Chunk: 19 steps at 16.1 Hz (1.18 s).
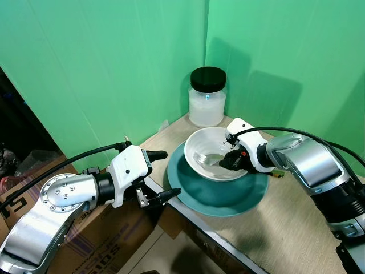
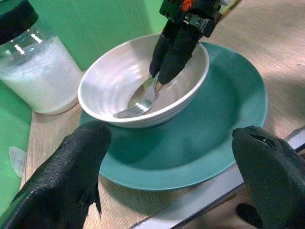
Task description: Setting the table
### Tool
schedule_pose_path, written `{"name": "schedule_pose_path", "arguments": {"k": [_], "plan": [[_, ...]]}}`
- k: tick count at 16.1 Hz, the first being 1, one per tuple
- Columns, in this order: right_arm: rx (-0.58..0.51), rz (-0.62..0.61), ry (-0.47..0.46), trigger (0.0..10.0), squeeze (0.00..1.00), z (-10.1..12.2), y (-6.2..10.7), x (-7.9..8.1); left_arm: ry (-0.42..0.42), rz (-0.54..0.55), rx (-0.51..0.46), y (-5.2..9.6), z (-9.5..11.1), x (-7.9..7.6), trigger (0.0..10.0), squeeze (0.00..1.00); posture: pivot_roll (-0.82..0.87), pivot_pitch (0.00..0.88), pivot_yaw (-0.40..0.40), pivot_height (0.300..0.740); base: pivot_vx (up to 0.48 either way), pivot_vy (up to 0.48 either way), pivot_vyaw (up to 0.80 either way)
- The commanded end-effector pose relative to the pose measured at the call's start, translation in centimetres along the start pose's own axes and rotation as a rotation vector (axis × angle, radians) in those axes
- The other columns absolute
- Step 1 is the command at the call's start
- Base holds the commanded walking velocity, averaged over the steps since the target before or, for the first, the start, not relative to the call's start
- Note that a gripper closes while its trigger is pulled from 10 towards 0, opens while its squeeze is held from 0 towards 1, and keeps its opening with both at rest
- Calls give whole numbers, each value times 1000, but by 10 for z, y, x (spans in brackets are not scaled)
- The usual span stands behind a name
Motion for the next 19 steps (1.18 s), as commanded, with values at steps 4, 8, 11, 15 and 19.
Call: {"name": "schedule_pose_path", "arguments": {"k": [4, 8, 11, 15, 19], "plan": [[-28, -4, 11, 2902, 0, 9, 5, -1, -6, -4, 9, -1, 0, 0, 10000, 43, 0, 1, 78, 740, 0, 0, 0], [-101, 6, 26, 3843, 0, 22, 15, 2, -7, 1, 6, -2, 1, 0, 10000, 39, 3, 2, 72, 740, 0, 0, 0], [-145, -11, 24, 4235, 0, 28, 24, -2, -5, 2, 6, -2, 1, 0, 10000, 35, 3, 2, 71, 740, 0, 0, 0], [-180, -30, 19, 4196, 0, 32, 31, -4, -7, 4, 4, -1, 1, 0, 10000, 39, 5, 0, 72, 740, 0, 0, 0], [-375, -96, -32, 0, 0, 41, 53, -12, 5, 40, -19, 0, 3, 1, 10000, 39, -3, 0, 69, 740, 0, 0, 0]]}}
Point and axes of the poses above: a point about 5 cm out from each wrist's last joint towards the gripper, its own y axis pointing back from the gripper into the wrist, its own z axis along the axis of the wrist's last joint, x = y × z, the point moved 5 cm from there along -y, pointing out of the wrist towards the gripper, and after that the axes turned 4 degrees about -y, right-handed, at the moved point
